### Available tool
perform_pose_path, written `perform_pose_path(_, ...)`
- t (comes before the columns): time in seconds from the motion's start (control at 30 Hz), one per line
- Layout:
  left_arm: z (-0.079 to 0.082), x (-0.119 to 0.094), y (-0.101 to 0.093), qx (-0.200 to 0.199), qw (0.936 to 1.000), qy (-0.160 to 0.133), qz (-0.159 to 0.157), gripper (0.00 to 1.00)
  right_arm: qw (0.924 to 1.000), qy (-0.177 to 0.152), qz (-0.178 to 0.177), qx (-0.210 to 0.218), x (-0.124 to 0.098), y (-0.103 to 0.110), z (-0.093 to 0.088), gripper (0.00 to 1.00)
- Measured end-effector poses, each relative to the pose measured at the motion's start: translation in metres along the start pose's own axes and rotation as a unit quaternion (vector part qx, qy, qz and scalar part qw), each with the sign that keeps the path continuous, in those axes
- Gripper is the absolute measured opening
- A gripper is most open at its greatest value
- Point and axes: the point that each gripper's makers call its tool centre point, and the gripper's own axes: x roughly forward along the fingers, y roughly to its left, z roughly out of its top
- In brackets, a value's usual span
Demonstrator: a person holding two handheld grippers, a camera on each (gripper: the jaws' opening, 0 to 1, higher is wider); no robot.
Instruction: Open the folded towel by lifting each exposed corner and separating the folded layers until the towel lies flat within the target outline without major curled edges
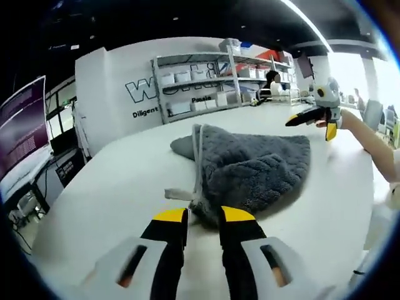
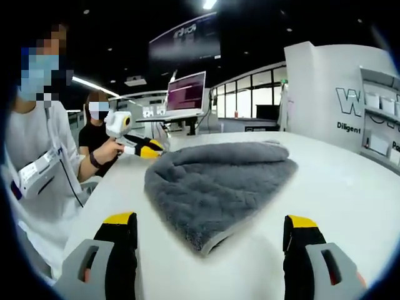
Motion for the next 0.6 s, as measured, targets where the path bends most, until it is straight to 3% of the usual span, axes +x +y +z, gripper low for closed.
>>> perform_pose_path(0.13,0.018,-0.001,-0.001,-0.040,0.9978,-0.039,-0.037,0.30,1.0000,-0.005,0.001,0.003,0.000,-0.001,0.001,0.99)
perform_pose_path(0.3,0.033,0.003,-0.001,-0.052,0.9937,-0.056,-0.082,0.37,0.9999,-0.010,-0.002,0.004,0.000,-0.002,0.002,0.99)
perform_pose_path(0.47,0.040,0.004,-0.012,-0.088,0.9824,-0.069,-0.150,0.42,0.9998,-0.018,-0.005,0.011,0.000,-0.005,0.003,0.99)
perform_pose_path(0.6,0.043,0.005,-0.016,-0.107,0.9747,-0.079,-0.180,0.53,0.9996,-0.022,-0.007,0.014,0.000,-0.006,0.004,0.99)
